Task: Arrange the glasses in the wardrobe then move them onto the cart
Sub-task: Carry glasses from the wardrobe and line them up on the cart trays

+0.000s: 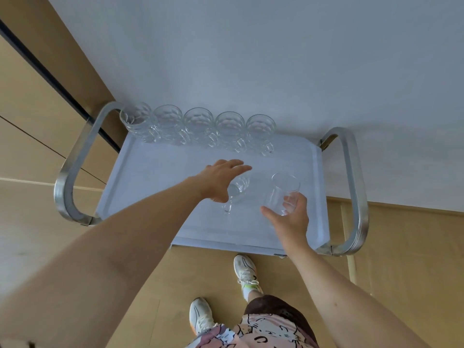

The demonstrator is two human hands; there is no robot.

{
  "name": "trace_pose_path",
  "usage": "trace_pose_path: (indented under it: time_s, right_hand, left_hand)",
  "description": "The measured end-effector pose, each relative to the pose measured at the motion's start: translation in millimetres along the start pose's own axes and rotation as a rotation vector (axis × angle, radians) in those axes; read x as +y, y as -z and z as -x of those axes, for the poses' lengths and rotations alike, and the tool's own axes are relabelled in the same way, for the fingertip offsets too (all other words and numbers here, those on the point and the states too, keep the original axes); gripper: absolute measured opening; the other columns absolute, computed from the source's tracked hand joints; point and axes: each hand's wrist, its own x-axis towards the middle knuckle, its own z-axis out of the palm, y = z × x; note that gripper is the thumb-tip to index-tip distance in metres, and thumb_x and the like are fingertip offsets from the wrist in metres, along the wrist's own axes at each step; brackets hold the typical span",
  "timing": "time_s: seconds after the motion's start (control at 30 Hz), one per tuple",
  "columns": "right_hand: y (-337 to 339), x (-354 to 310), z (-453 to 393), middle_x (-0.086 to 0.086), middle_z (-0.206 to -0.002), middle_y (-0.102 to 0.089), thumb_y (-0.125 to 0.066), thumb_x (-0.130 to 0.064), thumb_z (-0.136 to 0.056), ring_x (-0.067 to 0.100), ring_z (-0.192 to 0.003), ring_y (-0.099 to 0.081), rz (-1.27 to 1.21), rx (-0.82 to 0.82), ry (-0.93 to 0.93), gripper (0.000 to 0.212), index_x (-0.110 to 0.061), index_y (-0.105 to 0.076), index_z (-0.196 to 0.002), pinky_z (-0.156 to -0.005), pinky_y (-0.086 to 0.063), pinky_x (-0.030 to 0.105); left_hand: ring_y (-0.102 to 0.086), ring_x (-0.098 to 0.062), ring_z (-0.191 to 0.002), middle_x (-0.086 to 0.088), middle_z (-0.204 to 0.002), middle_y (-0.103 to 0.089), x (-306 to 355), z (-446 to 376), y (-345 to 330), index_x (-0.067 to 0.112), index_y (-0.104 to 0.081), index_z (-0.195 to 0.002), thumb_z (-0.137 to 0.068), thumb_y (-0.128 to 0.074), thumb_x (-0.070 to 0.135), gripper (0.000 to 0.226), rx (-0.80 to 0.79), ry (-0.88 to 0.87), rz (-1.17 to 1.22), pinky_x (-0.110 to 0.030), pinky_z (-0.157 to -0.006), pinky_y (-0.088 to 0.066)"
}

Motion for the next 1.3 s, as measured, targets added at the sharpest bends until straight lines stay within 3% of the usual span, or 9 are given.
trace_pose_path:
  time_s: [0.1, 0.27, 0.43, 0.63, 0.8, 1.0, 1.13, 1.3]
  right_hand:
    - [5, -2, -5, -0.014, -0.117, -0.057, -0.096, -0.028, -0.063, 0.004, -0.109, -0.058, -0.004, 0.012, 0.0, 0.076, -0.033, -0.046, -0.12, -0.091, -0.047, 0.024]
    - [16, -11, -15, -0.017, -0.117, -0.056, -0.095, -0.03, -0.063, 0.008, -0.113, -0.058, -0.046, 0.024, 0.001, 0.077, -0.033, -0.046, -0.121, -0.086, -0.043, 0.017]
    - [31, -20, -23, -0.012, -0.12, -0.056, -0.096, -0.031, -0.062, 0.01, -0.115, -0.058, -0.076, 0.053, 0.007, 0.08, -0.031, -0.046, -0.125, -0.087, -0.043, 0.017]
    - [54, -39, -32, -0.004, -0.124, -0.054, -0.094, -0.02, -0.067, 0.014, -0.118, -0.055, -0.106, 0.082, 0.028, 0.076, -0.026, -0.046, -0.126, -0.096, -0.047, 0.029]
    - [64, -51, -38, 0.002, -0.127, -0.054, -0.093, -0.014, -0.069, 0.017, -0.119, -0.055, -0.133, 0.099, 0.035, 0.076, -0.019, -0.046, -0.128, -0.093, -0.044, 0.025]
    - [64, -47, -51, 0.001, -0.126, -0.054, -0.094, -0.016, -0.067, 0.019, -0.119, -0.056, -0.142, 0.118, 0.02, 0.077, -0.021, -0.046, -0.128, -0.093, -0.046, 0.026]
    - [59, -42, -63, -0.003, -0.124, -0.054, -0.094, -0.016, -0.066, 0.017, -0.119, -0.057, -0.18, 0.126, -0.018, 0.076, -0.023, -0.047, -0.125, -0.088, -0.043, 0.02]
    - [54, -34, -77, -0.006, -0.121, -0.055, -0.095, -0.015, -0.065, 0.015, -0.119, -0.057, -0.197, 0.121, -0.047, 0.075, -0.026, -0.048, -0.123, -0.096, -0.045, 0.026]
  left_hand:
    - [-0.037, -0.028, -0.132, 0.006, -0.155, -0.029, 4, -7, 5, 0.041, -0.029, -0.153, -0.068, -0.076, 0.008, 0.103, -0.035, -0.02, -0.036, -0.044, -0.1, -0.048]
    - [-0.045, -0.026, -0.122, 0.002, -0.143, -0.039, 11, -21, 15, 0.037, -0.037, -0.147, -0.06, -0.089, 0.03, 0.102, 0.0, 0.002, -0.028, -0.036, -0.092, -0.049]
    - [-0.051, -0.026, -0.121, -0.002, -0.14, -0.043, 32, -41, 41, 0.035, -0.038, -0.147, -0.058, -0.089, 0.042, 0.103, 0.093, 0.001, 0.044, -0.037, -0.095, -0.048]
    - [-0.05, -0.028, -0.128, -0.002, -0.143, -0.045, 68, -70, 83, 0.033, -0.04, -0.147, -0.059, -0.087, 0.048, 0.101, 0.185, -0.025, 0.039, -0.042, -0.101, -0.047]
    - [-0.053, -0.027, -0.123, 0.0, -0.143, -0.045, 89, -94, 111, 0.036, -0.041, -0.146, -0.059, -0.086, 0.051, 0.099, 0.244, -0.049, 0.025, -0.043, -0.1, -0.047]
    - [-0.054, -0.027, -0.122, 0.001, -0.142, -0.046, 99, -124, 122, 0.035, -0.042, -0.146, -0.059, -0.087, 0.049, 0.099, 0.222, -0.069, 0.04, -0.048, -0.103, -0.046]
    - [-0.054, -0.028, -0.124, -0.001, -0.145, -0.045, 102, -146, 118, 0.034, -0.04, -0.148, -0.06, -0.087, 0.051, 0.101, 0.185, -0.067, 0.001, -0.046, -0.104, -0.045]
    - [-0.056, -0.029, -0.122, -0.002, -0.147, -0.045, 99, -169, 107, 0.035, -0.038, -0.149, -0.061, -0.085, 0.054, 0.101, 0.173, -0.029, -0.073, -0.046, -0.104, -0.038]
